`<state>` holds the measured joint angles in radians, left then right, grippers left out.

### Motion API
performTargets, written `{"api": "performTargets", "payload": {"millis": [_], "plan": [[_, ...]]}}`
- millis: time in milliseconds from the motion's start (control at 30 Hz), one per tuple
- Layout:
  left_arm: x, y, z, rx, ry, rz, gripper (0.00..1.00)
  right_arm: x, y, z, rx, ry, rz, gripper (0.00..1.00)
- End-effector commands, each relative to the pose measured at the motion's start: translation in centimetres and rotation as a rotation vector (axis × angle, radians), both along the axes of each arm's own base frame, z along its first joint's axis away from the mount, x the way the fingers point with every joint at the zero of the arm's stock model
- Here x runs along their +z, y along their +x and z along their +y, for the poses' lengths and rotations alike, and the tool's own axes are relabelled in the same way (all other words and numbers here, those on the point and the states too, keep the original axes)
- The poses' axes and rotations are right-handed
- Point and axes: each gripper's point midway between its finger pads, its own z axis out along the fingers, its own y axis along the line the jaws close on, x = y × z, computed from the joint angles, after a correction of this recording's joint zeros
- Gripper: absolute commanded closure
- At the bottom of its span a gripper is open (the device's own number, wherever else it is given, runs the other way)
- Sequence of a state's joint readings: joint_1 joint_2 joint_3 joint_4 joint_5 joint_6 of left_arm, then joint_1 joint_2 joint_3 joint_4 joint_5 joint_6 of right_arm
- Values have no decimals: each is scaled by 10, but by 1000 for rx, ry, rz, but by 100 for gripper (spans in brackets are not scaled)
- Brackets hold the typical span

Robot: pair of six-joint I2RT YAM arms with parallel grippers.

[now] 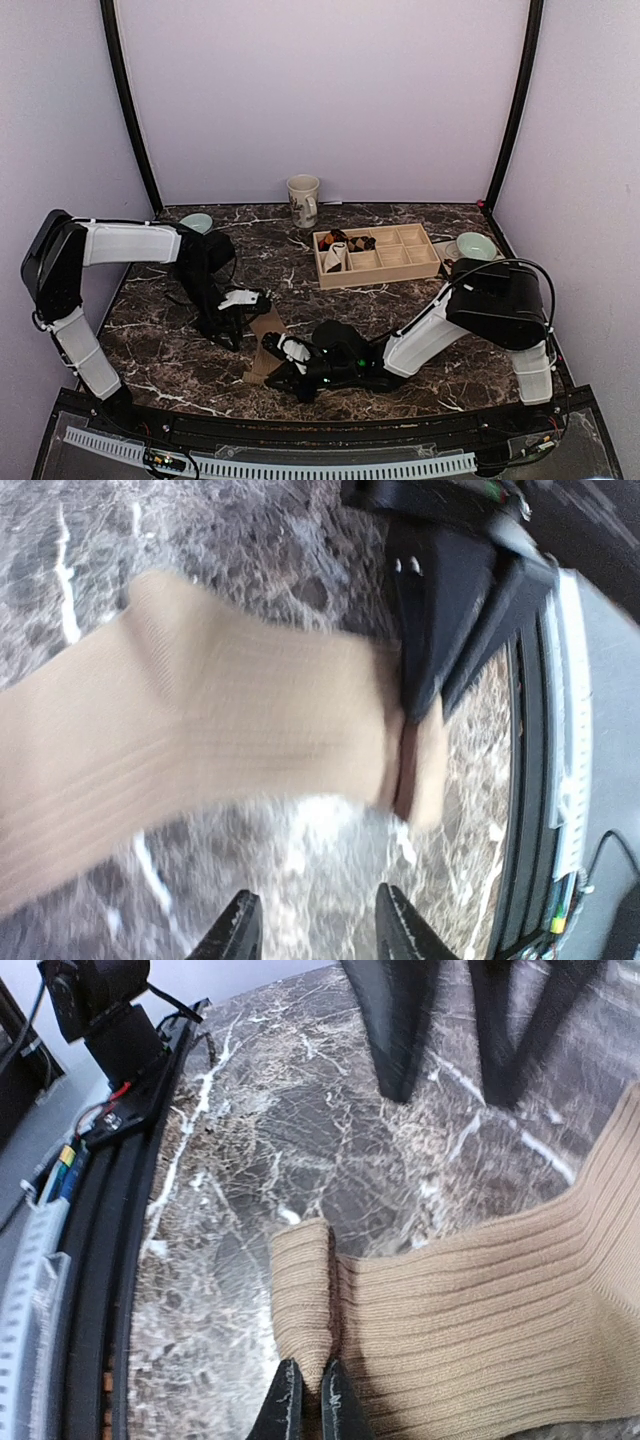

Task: Roll the socks
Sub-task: Roll the sock at the center of the board.

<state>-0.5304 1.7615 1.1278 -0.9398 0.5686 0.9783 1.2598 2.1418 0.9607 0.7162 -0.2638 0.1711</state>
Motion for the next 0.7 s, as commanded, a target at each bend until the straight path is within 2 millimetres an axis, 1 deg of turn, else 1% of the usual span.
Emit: {"api": "performTargets", "payload": {"millis": [0,67,133,167,233,300,367,533,633,667], "plan": [[-8,-11,28,4,65,-121,60,-84,-33,-52,-42,-281,322,100],[-10,-18,34,4,57,-145,62,-89,-35,-55,-63,-298,371,100],[-8,-15,35,31,14,-201,63,-89,-32,-56,-91,-291,412,100],[-6,-16,35,28,-14,-226,63,-91,-29,-58,-110,-302,424,100],[1,-18,32,6,-84,-298,63,-95,-23,-63,-148,-330,461,100],[15,-22,24,-32,-176,-378,61,-98,-17,-68,-175,-346,500,100],[21,-29,18,-106,-211,-455,60,-102,-12,-74,-206,-368,527,100],[2,-46,-7,-259,-164,-490,63,-110,-7,-80,-247,-401,597,100],[-4,-55,-21,-324,-140,-482,65,-115,-6,-84,-265,-415,623,100],[-6,-57,-25,-345,-123,-476,67,-115,-6,-85,-267,-417,627,100]]}}
